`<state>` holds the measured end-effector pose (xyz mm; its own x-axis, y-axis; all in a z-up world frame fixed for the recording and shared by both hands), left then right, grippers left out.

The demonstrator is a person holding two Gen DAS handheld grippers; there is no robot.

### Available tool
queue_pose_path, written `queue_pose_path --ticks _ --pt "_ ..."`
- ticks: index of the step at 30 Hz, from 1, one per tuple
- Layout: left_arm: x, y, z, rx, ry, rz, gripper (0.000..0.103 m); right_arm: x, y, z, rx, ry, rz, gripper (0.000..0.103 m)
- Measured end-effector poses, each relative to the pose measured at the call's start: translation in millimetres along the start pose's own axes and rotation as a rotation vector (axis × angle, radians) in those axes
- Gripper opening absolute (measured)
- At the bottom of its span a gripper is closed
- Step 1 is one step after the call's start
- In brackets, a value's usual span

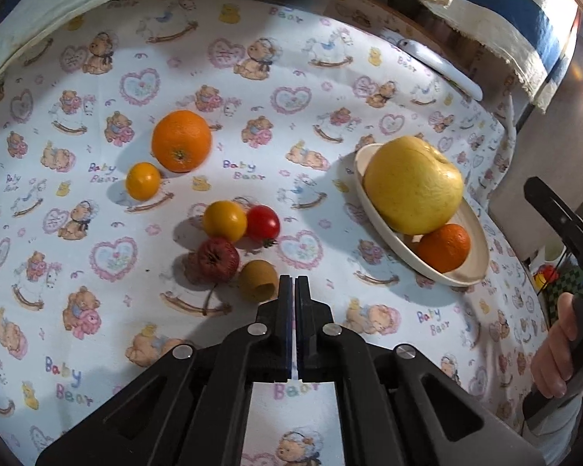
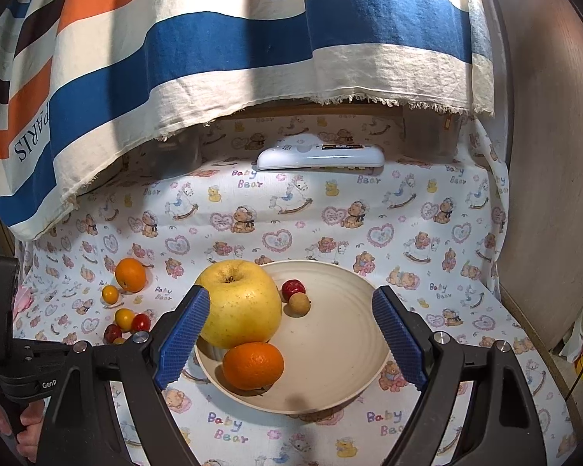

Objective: Organize fruits
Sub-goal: 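Grasp the second brown kiwi with the left tool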

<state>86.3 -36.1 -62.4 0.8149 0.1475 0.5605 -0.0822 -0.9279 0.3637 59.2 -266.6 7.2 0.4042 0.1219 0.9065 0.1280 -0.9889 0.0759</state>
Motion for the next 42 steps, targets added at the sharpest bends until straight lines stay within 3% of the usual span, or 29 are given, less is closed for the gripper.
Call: queue_pose_path --ticks 11,13,15,16,25,29,31,33,42 --pt "3 4 0 0.056 0.044 0.062 0.009 -1 -1 0 -0.012 -0.003 -0.012 0.087" --pt "3 6 0 0.079 0.06 0.088 0.015 -1 -2 1 -0.012 -0.005 -0.016 0.087" --pt "4 7 -1 0.123 0.082 0.11 0.038 -1 -2 1 -0.012 -0.007 -0.019 0.087" --pt "4 5 0 0.138 0.086 0.113 0.039 -1 -2 0 -0.012 -0.007 -0.019 0.087" --pt "8 -9 9 0.174 0.069 0.099 0.035 1 0 -2 -0.022 0.004 -0.021 0.087" --pt "8 -16 18 0.169 0.026 0.062 0.034 2 1 -4 -0.027 0.009 -0.02 0.087" --pt "9 -18 17 0.176 0.035 0.062 0.033 2 1 -4 -0.029 0.01 -0.021 0.087" --pt "9 -19 17 0.175 0.037 0.056 0.024 2 2 -4 -0.03 0.007 -0.022 0.087" --pt "8 -23 6 0.173 0.047 0.03 0.023 0 -1 0 -0.032 -0.008 -0.031 0.087"
Point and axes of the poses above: each gripper's, at about its wrist camera, not at the fingertips, and z roughly the way its jaws point, y to its right, x to its top, the point moved 3 cm from there along z, roughly the way its jaws point, and after that the axes turned 9 degrees about -z, right-handed, at the moved point
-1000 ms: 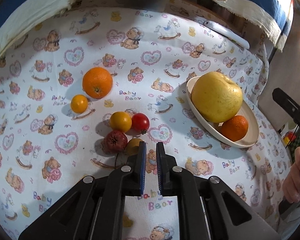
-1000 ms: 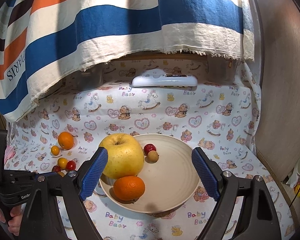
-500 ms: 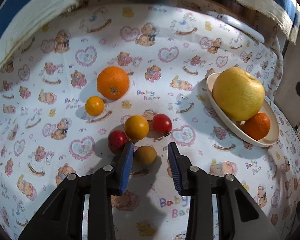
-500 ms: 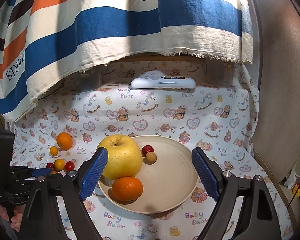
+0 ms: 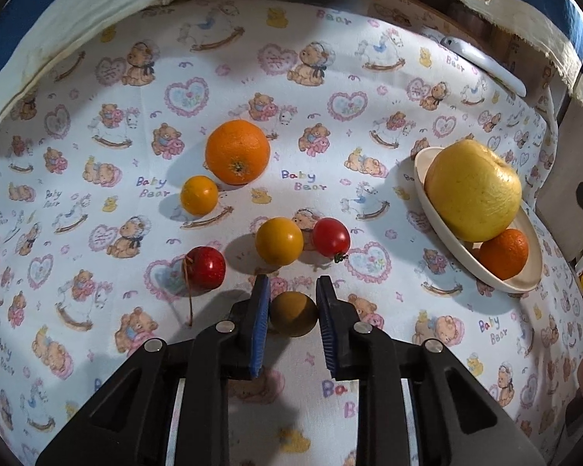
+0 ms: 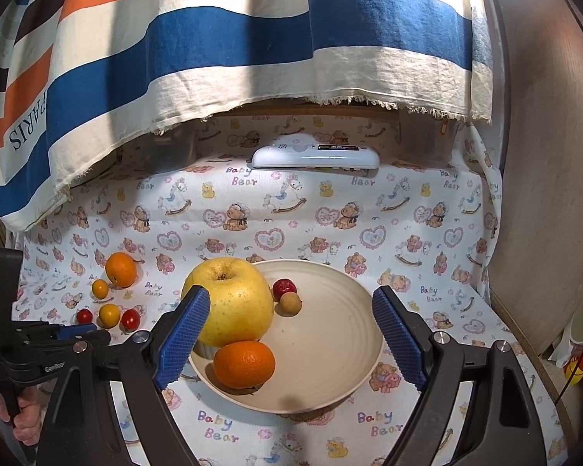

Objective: Organize fruits
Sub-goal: 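Grasp the second brown kiwi with the left tool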

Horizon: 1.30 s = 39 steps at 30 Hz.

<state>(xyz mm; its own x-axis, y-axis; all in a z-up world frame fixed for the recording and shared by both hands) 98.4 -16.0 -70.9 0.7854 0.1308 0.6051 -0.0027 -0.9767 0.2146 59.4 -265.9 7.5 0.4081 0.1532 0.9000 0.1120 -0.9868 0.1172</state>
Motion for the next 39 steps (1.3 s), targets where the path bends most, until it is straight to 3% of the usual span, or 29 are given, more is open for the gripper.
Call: queue_pose_path --ticks 3,8,17,28,39 --pt "1 2 -12 0.002 0.001 0.015 0.023 0 -1 0 0.0 -0.001 -0.001 0.087" --pt "6 -2 -25 0.087 0.029 0.036 0.023 -2 -3 3 -0.002 -0.011 -0.015 0.087" --pt "4 -28 -4 0.133 -0.071 -0.041 0.023 -4 -4 6 -0.004 -0.022 -0.021 0.087" --pt "3 -34 2 0.18 -0.082 -0.035 0.023 -4 -4 6 -0.003 -0.026 -0.02 0.087" --pt "18 -40 -33 0.148 0.031 -0.085 0.023 4 -12 -6 0.066 0.027 -0.045 0.087"
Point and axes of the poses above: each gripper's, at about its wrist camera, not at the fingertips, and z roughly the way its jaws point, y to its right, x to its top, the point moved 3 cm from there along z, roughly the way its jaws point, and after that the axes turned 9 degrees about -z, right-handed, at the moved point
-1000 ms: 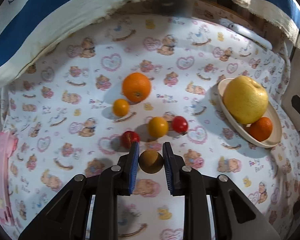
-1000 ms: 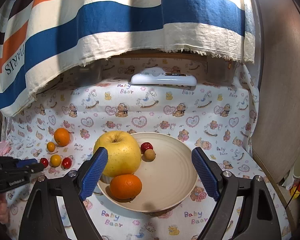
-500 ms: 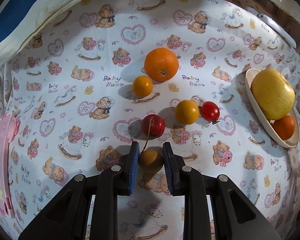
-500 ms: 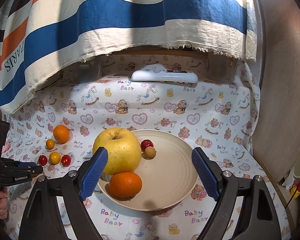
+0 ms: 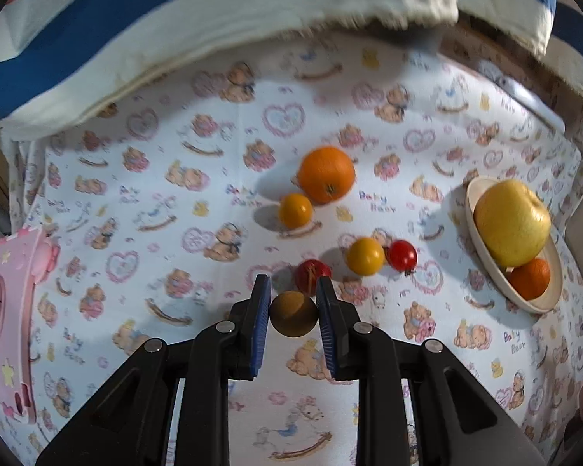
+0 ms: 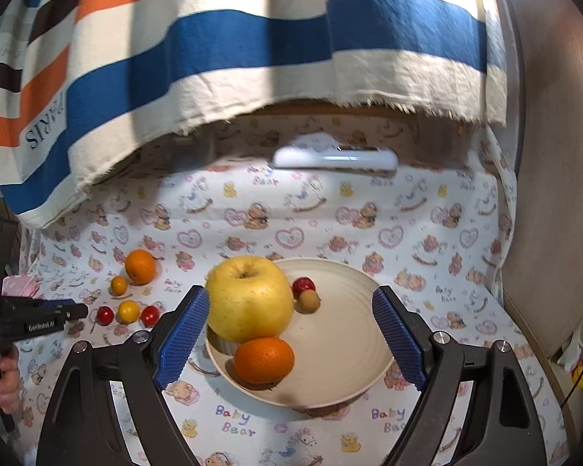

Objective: Organize fruits
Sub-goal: 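Grasp the second brown kiwi with the left tool, then grasp the red cherry tomato with the right tool while the left tool holds the kiwi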

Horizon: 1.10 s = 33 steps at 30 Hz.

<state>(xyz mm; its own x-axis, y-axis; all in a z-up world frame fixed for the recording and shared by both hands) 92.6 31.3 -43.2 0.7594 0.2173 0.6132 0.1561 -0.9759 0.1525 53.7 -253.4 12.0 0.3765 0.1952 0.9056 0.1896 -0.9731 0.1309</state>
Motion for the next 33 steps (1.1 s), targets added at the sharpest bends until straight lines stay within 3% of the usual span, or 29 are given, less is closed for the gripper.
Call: queue_pose_path --ticks 2,7,11,20,23,33 --pt "3 -1 -4 0.013 0.026 0.003 0.023 0 -5 5 0.001 -0.01 -0.022 0.087" --pt "7 -7 -8 -0.015 0.062 -0.033 0.023 7 -23 14 0.14 -0.071 0.02 0.087" --pt "10 -9 -10 0.033 0.119 -0.021 0.023 18 -46 17 0.17 -0.08 -0.01 0.086" --pt "16 -20 -16 -0.013 0.107 -0.073 0.023 29 -109 45 0.344 -0.207 -0.047 0.08" --pt "17 -24 -16 -0.008 0.109 -0.085 0.023 26 -115 73 0.357 -0.299 0.001 0.072" --pt "21 -39 -7 0.009 0.088 -0.127 0.023 8 -130 126 0.396 -0.442 0.04 0.055"
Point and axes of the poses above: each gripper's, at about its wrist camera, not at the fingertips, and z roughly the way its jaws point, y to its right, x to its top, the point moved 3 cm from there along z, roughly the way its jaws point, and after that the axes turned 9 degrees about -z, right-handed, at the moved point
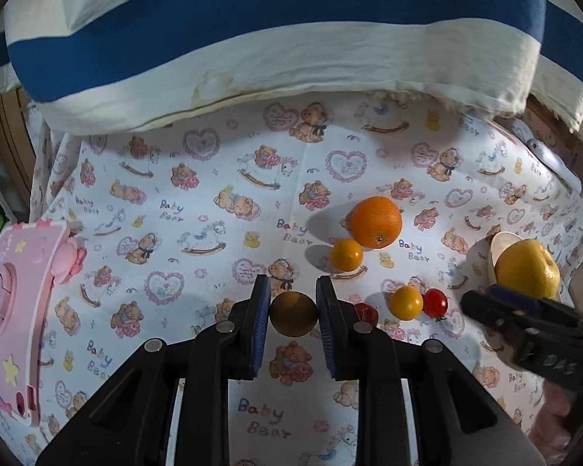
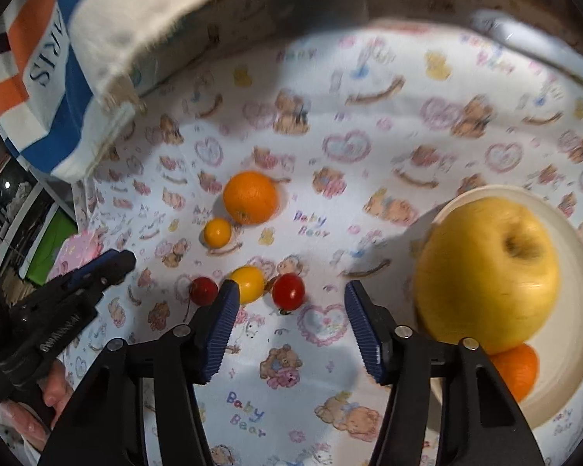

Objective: Organize fruits
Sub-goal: 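Grasp the red cherry tomato with the right tool while the left tool holds the kiwi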

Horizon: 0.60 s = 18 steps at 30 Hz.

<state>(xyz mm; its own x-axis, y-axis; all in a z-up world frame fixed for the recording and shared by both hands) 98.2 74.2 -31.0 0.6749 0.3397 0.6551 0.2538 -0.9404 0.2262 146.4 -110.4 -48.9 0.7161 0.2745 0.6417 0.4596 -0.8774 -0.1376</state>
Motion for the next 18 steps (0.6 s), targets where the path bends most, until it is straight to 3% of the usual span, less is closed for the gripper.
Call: queue_pose_path --ticks 11,18 --pt "-1 2 0 0.014 0.006 0.02 0.023 -2 -9 27 -0.037 -0.039 -0.029 0.046" --pt "-1 4 -2 0.01 0.007 0.028 0.023 -4 -14 35 -0.048 -0.063 -0.054 0.034"
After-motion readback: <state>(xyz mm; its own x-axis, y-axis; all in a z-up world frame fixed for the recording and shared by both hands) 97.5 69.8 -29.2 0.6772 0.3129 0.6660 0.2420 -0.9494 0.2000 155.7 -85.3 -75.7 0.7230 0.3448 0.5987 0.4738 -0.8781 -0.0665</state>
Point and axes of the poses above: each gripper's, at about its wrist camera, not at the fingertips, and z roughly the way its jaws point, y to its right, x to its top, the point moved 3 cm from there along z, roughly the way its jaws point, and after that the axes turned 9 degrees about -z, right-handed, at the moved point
